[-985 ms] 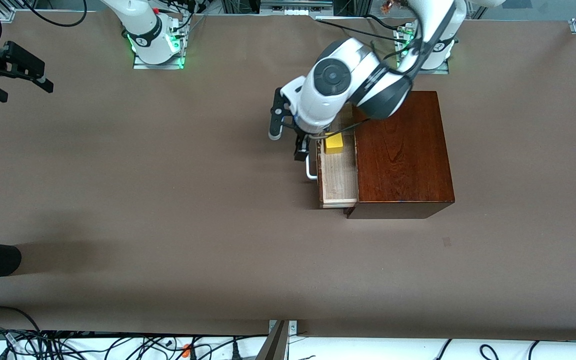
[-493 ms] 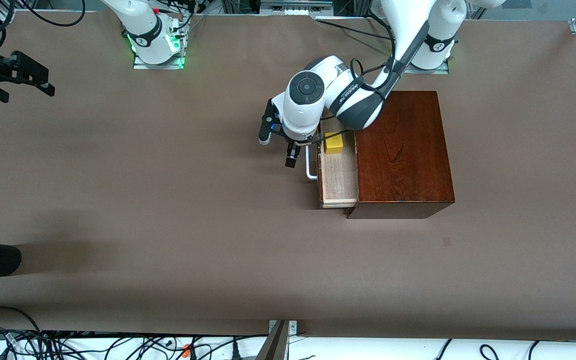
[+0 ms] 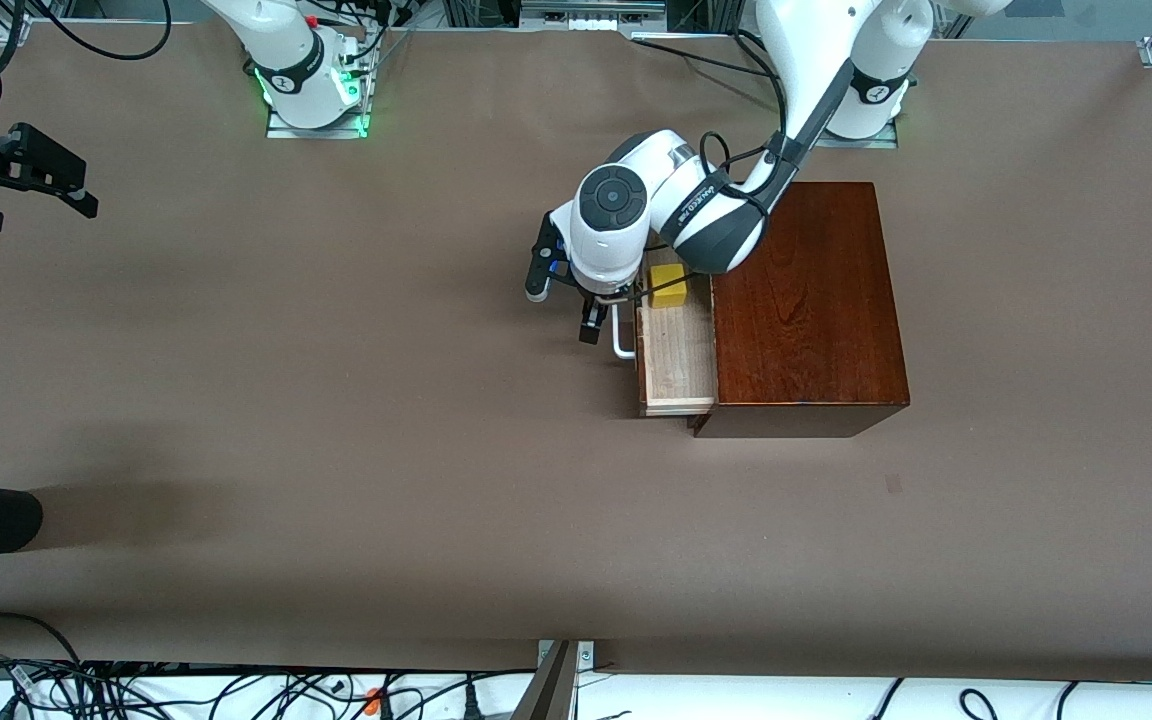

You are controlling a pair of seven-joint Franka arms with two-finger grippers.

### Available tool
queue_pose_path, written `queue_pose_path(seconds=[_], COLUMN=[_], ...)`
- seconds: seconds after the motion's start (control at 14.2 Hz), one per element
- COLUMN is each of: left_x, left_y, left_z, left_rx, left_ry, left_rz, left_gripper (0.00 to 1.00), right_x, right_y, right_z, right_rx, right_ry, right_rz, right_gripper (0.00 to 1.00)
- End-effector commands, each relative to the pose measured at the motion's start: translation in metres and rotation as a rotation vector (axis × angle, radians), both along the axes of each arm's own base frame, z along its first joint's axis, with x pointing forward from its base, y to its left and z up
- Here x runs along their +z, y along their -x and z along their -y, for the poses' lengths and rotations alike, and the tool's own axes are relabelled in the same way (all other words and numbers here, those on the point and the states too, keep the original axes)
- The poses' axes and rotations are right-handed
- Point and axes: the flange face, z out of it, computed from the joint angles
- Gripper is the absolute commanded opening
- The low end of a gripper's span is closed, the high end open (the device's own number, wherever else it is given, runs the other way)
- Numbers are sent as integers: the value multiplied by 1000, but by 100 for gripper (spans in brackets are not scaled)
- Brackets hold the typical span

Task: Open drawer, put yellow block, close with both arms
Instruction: 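Push the drawer shut with the left gripper against its front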

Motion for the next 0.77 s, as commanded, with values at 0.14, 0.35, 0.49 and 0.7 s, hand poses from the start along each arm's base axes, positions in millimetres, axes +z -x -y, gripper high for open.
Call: queue_pose_path(seconds=[0.14,0.35,0.49,0.7], left_x=[-3,4,4,8], left_y=[-17,-21,-27,-35], left_z=[-28,-37,-48,-60], left_rx=[-27,-28,-13,8], left_ry=[-106,-151,-173,-188], left_rz=[-8,-16,-24,-26], left_gripper=[100,100,100,100], right_x=[-1,-3,-2,-6], right_y=[-8,-9,-9,-11], right_z=[8,3,6,5], right_rx=[-10,2,-3,-2], right_ry=[10,22,16,23], right_rz=[2,-1,0,-4], right_gripper=[100,100,100,100])
